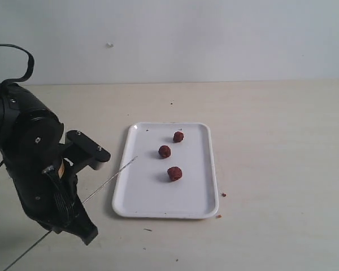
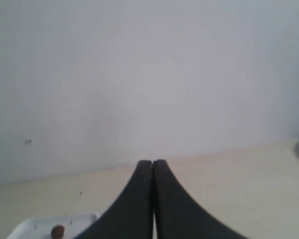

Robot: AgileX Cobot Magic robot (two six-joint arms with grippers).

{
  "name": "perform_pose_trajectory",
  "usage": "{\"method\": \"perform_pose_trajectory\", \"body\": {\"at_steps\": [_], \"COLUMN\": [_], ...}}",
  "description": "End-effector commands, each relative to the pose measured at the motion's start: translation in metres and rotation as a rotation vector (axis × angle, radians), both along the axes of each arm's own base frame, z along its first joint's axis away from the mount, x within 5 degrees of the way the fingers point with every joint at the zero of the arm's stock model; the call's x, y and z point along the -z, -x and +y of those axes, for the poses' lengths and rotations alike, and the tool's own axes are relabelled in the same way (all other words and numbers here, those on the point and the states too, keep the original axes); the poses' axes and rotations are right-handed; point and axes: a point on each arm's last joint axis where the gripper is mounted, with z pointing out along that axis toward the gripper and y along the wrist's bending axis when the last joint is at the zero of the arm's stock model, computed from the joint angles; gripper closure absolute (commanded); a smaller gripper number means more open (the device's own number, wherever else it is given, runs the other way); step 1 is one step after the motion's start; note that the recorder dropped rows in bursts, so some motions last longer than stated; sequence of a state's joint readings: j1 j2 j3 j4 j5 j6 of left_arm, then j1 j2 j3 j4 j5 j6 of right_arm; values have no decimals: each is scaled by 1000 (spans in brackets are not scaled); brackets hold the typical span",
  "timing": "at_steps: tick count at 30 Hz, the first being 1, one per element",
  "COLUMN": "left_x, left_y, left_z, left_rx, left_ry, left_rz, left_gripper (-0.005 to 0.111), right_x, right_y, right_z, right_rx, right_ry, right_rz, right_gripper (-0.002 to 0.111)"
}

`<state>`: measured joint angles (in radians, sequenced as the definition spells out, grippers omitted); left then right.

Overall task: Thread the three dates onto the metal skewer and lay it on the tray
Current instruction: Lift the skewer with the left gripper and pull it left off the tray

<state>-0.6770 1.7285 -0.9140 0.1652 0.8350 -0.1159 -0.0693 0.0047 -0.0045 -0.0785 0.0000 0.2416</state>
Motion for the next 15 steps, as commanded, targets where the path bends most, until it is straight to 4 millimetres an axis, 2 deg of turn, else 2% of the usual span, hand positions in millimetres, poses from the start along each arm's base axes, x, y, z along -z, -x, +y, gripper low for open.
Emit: {"method": "perform_pose_trajectory", "body": {"at_steps": [1, 3, 6, 7, 8, 9, 10, 12, 13, 14, 15], "left_x": [-3, -3, -4, -5, -10, -14, -18, -24, -26, -27, -27], "left_y": [0, -2, -4, -4, -8, -11, -14, -16, -18, -20, -21], "left_z": [-2, -2, -3, -4, -7, -9, -11, -11, -9, -7, -6], "left_rx": [-16, 40, 126, 160, 235, 273, 286, 316, 341, 359, 372], "left_ry": [33, 29, 30, 27, 28, 29, 28, -2, -33, -58, -75], "left_rz": [-26, -41, -49, -50, -61, -71, -74, -67, -78, -88, -99], "left_gripper": [107, 107, 107, 107, 107, 107, 107, 107, 107, 107, 107], "right_x": [-18, -31, -43, -52, -71, -83, -97, -115, -121, -121, -117], "right_y": [4, 9, 13, 14, 10, -1, -15, -59, -92, -119, -155], "right_z": [1, 3, 2, 1, -1, -1, -2, -5, -8, -9, -11], "right_rx": [-31, -87, -101, -94, -72, -49, -32, -13, -4, -3, -3], "right_ry": [-84, -206, -276, -278, -249, -196, -162, -149, -131, -105, -76], "right_rz": [-226, -379, -451, -464, -456, -410, -347, -152, -54, 35, 162], "right_gripper": [108, 108, 108, 108, 108, 108, 108, 108, 108, 108, 108]}}
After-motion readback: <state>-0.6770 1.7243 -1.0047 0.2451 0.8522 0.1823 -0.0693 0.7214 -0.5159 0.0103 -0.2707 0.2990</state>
